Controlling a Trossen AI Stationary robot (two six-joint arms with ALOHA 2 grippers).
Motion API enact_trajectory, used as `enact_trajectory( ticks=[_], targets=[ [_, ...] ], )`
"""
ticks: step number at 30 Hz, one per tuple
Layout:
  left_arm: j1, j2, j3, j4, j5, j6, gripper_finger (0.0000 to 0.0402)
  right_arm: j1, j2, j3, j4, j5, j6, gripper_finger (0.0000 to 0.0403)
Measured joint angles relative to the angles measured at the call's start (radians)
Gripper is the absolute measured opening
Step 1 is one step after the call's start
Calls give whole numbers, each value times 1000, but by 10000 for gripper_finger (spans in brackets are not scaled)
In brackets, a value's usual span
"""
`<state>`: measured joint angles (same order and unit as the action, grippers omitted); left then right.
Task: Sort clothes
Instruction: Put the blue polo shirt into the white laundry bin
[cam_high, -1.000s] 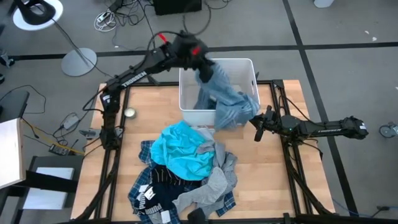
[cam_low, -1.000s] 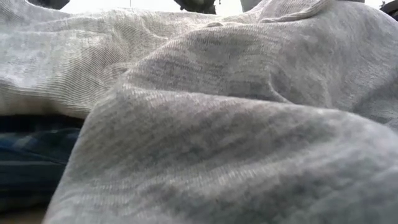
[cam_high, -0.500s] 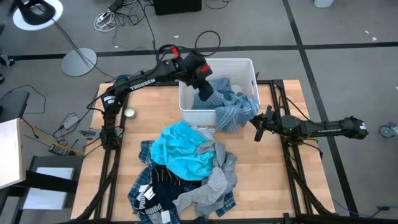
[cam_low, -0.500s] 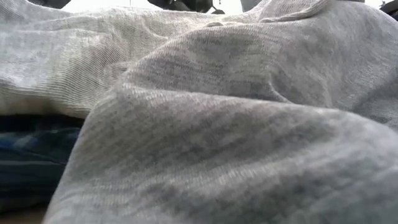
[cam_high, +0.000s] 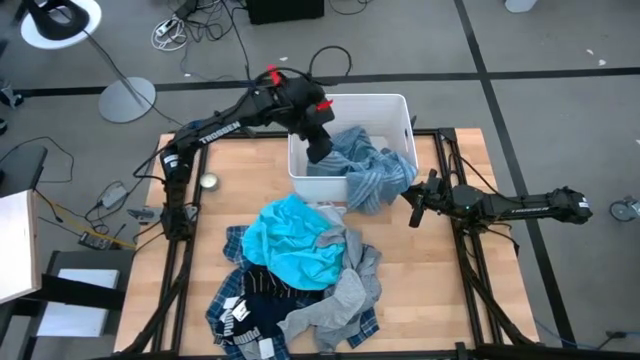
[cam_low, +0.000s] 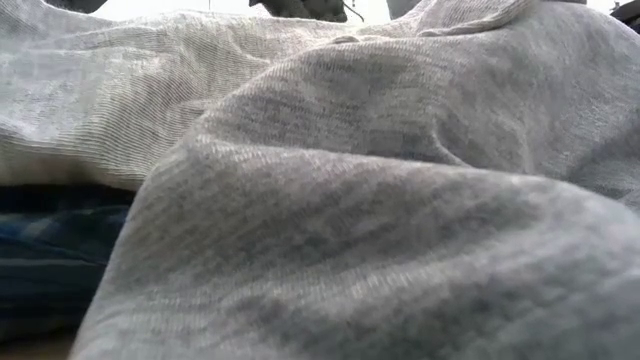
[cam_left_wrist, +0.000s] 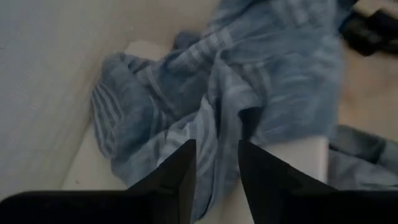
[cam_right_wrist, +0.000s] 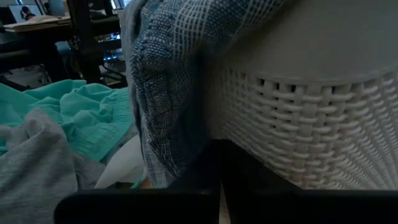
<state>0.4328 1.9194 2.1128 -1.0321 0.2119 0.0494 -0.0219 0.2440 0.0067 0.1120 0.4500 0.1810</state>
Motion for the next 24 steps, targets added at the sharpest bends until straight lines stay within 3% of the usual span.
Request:
enact_trajectory(
  ticks=[9, 13, 18, 24],
  targets=[
    [-39, -143, 21, -59, 34, -133, 124, 0, 0, 0, 4, 0, 0, 13],
    [-84, -225, -9, -96, -58, -198, 124, 0, 0, 0, 6, 0, 0, 13],
    [-173, -313, -127, -86, -203, -330, 124, 0, 0, 0, 11, 1, 0, 13],
    [-305, -413, -388, -8, -303, -522, 124, 0, 0, 12, 20, 1, 23, 13]
  ],
)
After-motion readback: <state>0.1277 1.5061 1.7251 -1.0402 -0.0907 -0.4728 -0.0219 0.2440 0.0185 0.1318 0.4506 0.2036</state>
